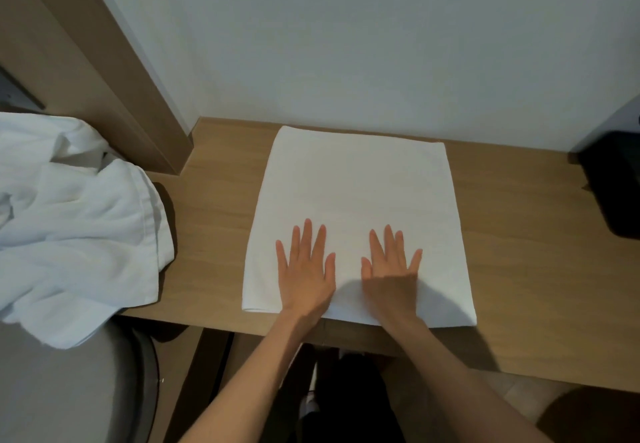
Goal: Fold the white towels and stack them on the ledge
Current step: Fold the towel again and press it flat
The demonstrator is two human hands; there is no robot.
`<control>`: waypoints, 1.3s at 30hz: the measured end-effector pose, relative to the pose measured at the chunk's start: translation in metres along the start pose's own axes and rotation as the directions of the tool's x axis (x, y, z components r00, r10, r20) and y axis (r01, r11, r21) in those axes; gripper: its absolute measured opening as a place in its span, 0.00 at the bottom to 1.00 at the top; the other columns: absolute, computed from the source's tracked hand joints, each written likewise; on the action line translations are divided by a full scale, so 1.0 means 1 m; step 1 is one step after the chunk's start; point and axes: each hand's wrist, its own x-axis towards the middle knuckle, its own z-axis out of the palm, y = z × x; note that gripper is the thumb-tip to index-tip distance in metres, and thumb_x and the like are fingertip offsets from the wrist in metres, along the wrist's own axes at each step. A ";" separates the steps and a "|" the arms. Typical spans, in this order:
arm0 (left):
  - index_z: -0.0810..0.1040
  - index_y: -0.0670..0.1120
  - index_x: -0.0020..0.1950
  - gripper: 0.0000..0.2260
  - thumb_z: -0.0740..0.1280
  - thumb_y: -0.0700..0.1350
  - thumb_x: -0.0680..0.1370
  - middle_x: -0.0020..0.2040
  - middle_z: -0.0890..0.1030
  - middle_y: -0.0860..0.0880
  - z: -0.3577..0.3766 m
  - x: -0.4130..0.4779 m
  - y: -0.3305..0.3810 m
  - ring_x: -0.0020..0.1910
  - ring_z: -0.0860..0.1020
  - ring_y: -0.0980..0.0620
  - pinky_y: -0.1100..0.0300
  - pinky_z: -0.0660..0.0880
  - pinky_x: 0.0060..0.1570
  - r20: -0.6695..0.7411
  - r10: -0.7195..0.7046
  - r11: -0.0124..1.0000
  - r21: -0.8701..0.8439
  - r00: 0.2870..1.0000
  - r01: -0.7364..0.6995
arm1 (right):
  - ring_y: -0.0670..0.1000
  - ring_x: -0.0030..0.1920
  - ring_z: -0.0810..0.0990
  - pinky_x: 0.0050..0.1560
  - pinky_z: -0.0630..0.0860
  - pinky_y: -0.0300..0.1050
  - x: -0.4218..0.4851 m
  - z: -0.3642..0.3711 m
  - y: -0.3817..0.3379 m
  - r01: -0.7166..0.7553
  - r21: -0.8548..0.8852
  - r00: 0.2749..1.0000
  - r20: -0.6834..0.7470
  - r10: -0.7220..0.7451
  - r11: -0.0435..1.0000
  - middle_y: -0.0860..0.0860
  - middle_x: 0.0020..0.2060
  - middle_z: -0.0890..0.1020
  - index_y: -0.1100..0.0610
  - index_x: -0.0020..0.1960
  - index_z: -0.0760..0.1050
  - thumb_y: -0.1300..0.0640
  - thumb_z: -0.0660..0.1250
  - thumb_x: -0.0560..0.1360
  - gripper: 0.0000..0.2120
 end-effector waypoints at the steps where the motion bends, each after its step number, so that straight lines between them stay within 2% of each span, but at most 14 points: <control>1: 0.35 0.56 0.76 0.24 0.40 0.57 0.81 0.76 0.31 0.54 0.000 -0.003 0.005 0.73 0.30 0.52 0.53 0.21 0.66 -0.001 0.011 1.000 -0.010 1.000 -0.011 | 0.63 0.71 0.65 0.68 0.61 0.70 -0.002 0.000 -0.004 0.058 0.001 0.996 -0.063 -0.058 0.998 0.59 0.71 0.67 0.59 0.72 0.67 0.54 0.66 0.77 0.25; 3: 0.32 0.57 0.74 0.25 0.34 0.59 0.79 0.74 0.28 0.55 0.006 -0.010 0.015 0.73 0.29 0.52 0.52 0.24 0.69 0.033 0.017 1.000 -0.009 0.999 -0.017 | 0.62 0.70 0.67 0.67 0.64 0.67 -0.009 0.004 -0.010 0.116 0.010 0.991 -0.074 -0.115 0.993 0.58 0.69 0.69 0.60 0.70 0.70 0.54 0.70 0.75 0.26; 5: 0.30 0.58 0.72 0.26 0.31 0.61 0.75 0.73 0.27 0.55 0.014 -0.017 0.020 0.73 0.29 0.53 0.50 0.25 0.69 0.069 -0.002 1.000 0.013 0.998 0.002 | 0.60 0.72 0.63 0.72 0.58 0.64 -0.016 0.009 -0.009 0.114 0.024 0.993 -0.030 -0.113 0.993 0.56 0.72 0.66 0.55 0.72 0.67 0.49 0.67 0.76 0.27; 10: 0.41 0.63 0.76 0.25 0.41 0.64 0.79 0.77 0.37 0.56 0.011 -0.020 -0.008 0.75 0.35 0.54 0.51 0.29 0.72 0.016 0.049 0.999 0.017 0.999 -0.049 | 0.59 0.74 0.62 0.73 0.55 0.63 -0.022 0.012 0.018 0.127 0.036 0.989 -0.075 -0.124 0.991 0.54 0.73 0.65 0.48 0.73 0.65 0.45 0.61 0.79 0.24; 14: 0.42 0.61 0.77 0.26 0.37 0.64 0.78 0.78 0.40 0.52 -0.003 -0.029 -0.055 0.76 0.37 0.52 0.53 0.35 0.74 -0.020 0.002 0.998 0.056 1.000 0.000 | 0.58 0.76 0.57 0.75 0.51 0.60 -0.030 0.005 0.049 0.013 0.049 0.998 -0.065 -0.010 0.999 0.53 0.76 0.60 0.45 0.75 0.61 0.40 0.50 0.79 0.25; 17: 0.41 0.58 0.77 0.27 0.37 0.63 0.79 0.78 0.39 0.50 -0.014 -0.035 -0.078 0.75 0.35 0.53 0.55 0.34 0.73 0.024 0.050 0.997 0.055 0.998 -0.051 | 0.55 0.77 0.48 0.76 0.44 0.55 -0.034 -0.001 0.072 -0.011 0.021 1.000 0.017 0.010 1.000 0.50 0.77 0.51 0.42 0.77 0.53 0.37 0.44 0.80 0.26; 21: 0.36 0.53 0.76 0.31 0.32 0.64 0.76 0.76 0.33 0.49 -0.023 -0.036 -0.090 0.74 0.30 0.54 0.57 0.29 0.71 0.134 0.153 0.983 0.081 0.979 -0.165 | 0.49 0.75 0.31 0.75 0.33 0.49 -0.034 -0.006 0.088 0.052 -0.020 0.977 0.207 -0.046 0.998 0.46 0.76 0.34 0.38 0.75 0.34 0.33 0.33 0.73 0.31; 24: 0.33 0.54 0.75 0.33 0.33 0.67 0.75 0.75 0.30 0.49 -0.029 -0.045 -0.093 0.73 0.29 0.52 0.54 0.28 0.70 0.176 0.203 0.966 0.126 0.963 -0.226 | 0.47 0.73 0.28 0.74 0.30 0.51 -0.041 -0.014 0.095 0.189 0.053 0.937 0.289 -0.196 0.981 0.43 0.74 0.32 0.32 0.72 0.35 0.31 0.37 0.74 0.28; 26: 0.32 0.56 0.75 0.33 0.35 0.69 0.74 0.75 0.29 0.51 -0.032 -0.055 -0.097 0.74 0.29 0.53 0.54 0.28 0.71 0.225 0.292 0.932 0.153 0.930 -0.330 | 0.45 0.73 0.28 0.73 0.30 0.52 -0.047 -0.020 0.103 0.296 0.073 0.888 0.346 -0.303 0.952 0.41 0.75 0.34 0.27 0.70 0.37 0.31 0.41 0.74 0.26; 28: 0.32 0.58 0.75 0.35 0.35 0.72 0.72 0.75 0.30 0.52 -0.034 -0.064 -0.103 0.74 0.30 0.53 0.54 0.30 0.72 0.287 0.361 0.885 0.194 0.887 -0.423 | 0.46 0.74 0.29 0.73 0.31 0.51 -0.054 -0.026 0.111 0.369 0.008 0.857 0.384 -0.344 0.929 0.40 0.74 0.34 0.27 0.69 0.34 0.31 0.42 0.74 0.26; 31: 0.36 0.58 0.76 0.37 0.39 0.73 0.72 0.77 0.36 0.52 -0.042 -0.070 -0.114 0.76 0.36 0.52 0.55 0.34 0.73 0.283 0.400 0.859 0.214 0.872 -0.464 | 0.50 0.76 0.35 0.72 0.34 0.48 -0.062 -0.033 0.113 0.370 -0.070 0.869 0.378 -0.319 0.926 0.42 0.74 0.35 0.31 0.70 0.31 0.37 0.47 0.80 0.28; 34: 0.41 0.57 0.77 0.36 0.52 0.68 0.75 0.78 0.42 0.52 -0.045 -0.077 -0.116 0.77 0.42 0.51 0.55 0.39 0.74 0.261 0.423 0.865 0.169 0.868 -0.472 | 0.56 0.77 0.39 0.73 0.38 0.50 -0.071 -0.039 0.108 0.364 -0.093 0.858 0.420 -0.295 0.927 0.48 0.77 0.38 0.36 0.73 0.33 0.45 0.50 0.81 0.30; 36: 0.46 0.56 0.77 0.36 0.62 0.63 0.75 0.78 0.48 0.51 -0.045 -0.083 -0.112 0.77 0.48 0.50 0.53 0.43 0.75 0.220 0.424 0.877 0.139 0.878 -0.459 | 0.57 0.77 0.44 0.75 0.48 0.51 -0.073 -0.046 0.107 0.384 -0.101 0.850 0.427 -0.309 0.918 0.50 0.78 0.42 0.38 0.75 0.37 0.48 0.52 0.81 0.31; 39: 0.60 0.51 0.76 0.35 0.71 0.53 0.73 0.75 0.64 0.47 -0.047 -0.094 -0.106 0.73 0.63 0.47 0.50 0.53 0.74 0.155 0.434 0.876 0.159 0.888 -0.456 | 0.56 0.77 0.49 0.71 0.63 0.49 -0.080 -0.057 0.110 0.396 -0.102 0.837 0.449 -0.314 0.912 0.48 0.78 0.46 0.38 0.76 0.40 0.51 0.55 0.79 0.33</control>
